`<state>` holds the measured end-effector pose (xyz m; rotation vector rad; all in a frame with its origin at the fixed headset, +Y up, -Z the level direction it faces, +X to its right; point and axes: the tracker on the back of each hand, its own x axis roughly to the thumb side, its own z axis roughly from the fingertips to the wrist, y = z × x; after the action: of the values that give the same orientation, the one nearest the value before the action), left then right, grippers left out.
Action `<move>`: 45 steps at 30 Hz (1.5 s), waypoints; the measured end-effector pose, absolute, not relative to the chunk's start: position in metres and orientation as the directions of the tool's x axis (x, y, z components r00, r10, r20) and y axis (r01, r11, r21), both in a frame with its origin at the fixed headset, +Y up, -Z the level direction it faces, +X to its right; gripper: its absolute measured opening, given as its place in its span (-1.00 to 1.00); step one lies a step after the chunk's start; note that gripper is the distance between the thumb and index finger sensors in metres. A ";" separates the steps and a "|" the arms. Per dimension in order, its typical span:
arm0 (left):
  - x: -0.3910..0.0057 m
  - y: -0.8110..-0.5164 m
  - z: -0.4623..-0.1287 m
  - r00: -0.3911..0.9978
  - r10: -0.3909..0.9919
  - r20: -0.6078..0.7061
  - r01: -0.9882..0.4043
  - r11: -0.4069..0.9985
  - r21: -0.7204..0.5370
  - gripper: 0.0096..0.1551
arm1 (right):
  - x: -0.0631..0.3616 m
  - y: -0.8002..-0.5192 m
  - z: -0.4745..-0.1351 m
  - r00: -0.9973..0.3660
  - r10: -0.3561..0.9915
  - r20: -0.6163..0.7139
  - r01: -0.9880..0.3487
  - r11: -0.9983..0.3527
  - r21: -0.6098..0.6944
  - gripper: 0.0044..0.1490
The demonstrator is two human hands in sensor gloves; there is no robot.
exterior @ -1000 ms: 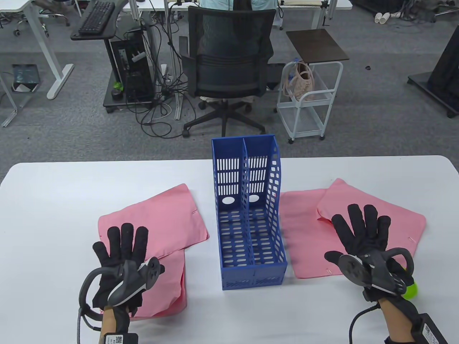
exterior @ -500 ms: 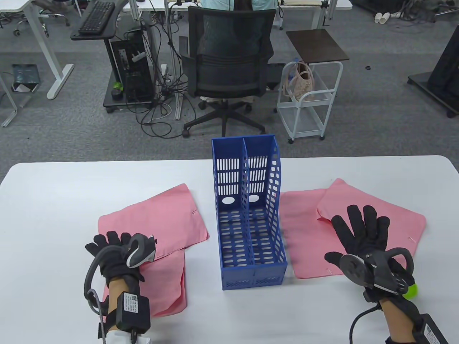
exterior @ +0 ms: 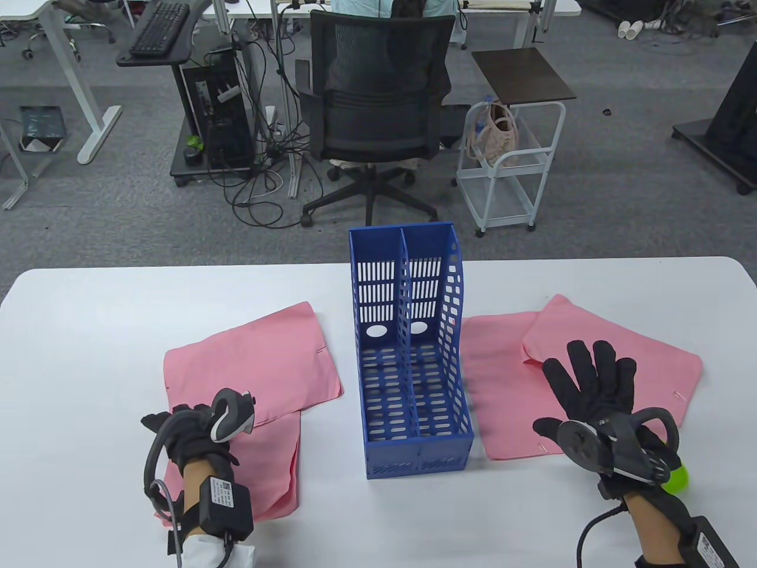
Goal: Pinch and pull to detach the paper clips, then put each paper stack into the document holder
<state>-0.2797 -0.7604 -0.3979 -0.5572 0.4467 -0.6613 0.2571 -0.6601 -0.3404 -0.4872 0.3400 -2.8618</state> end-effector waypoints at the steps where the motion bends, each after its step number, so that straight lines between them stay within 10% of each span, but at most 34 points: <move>1: -0.280 -0.760 -0.398 0.705 -0.676 -0.214 0.459 0.666 -0.588 -0.31 | 0.257 -0.660 -0.340 -0.921 -0.252 0.298 0.175 -0.949 -0.262 0.14; 24: -0.278 -0.672 -0.374 0.887 -0.290 -0.359 0.268 0.957 -0.110 -0.45 | 0.255 -0.657 -0.338 -0.924 -0.230 0.307 0.151 -0.954 -0.260 0.13; 45: -0.250 -0.568 -0.294 0.970 0.069 -0.233 0.075 0.826 0.559 -0.45 | 0.253 -0.658 -0.337 -0.922 -0.223 0.317 0.141 -0.955 -0.261 0.13</move>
<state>-0.2502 -0.5678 -0.2941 0.6007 0.2491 -0.0034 0.2532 -0.6584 -0.3369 -0.5166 0.3483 -2.8879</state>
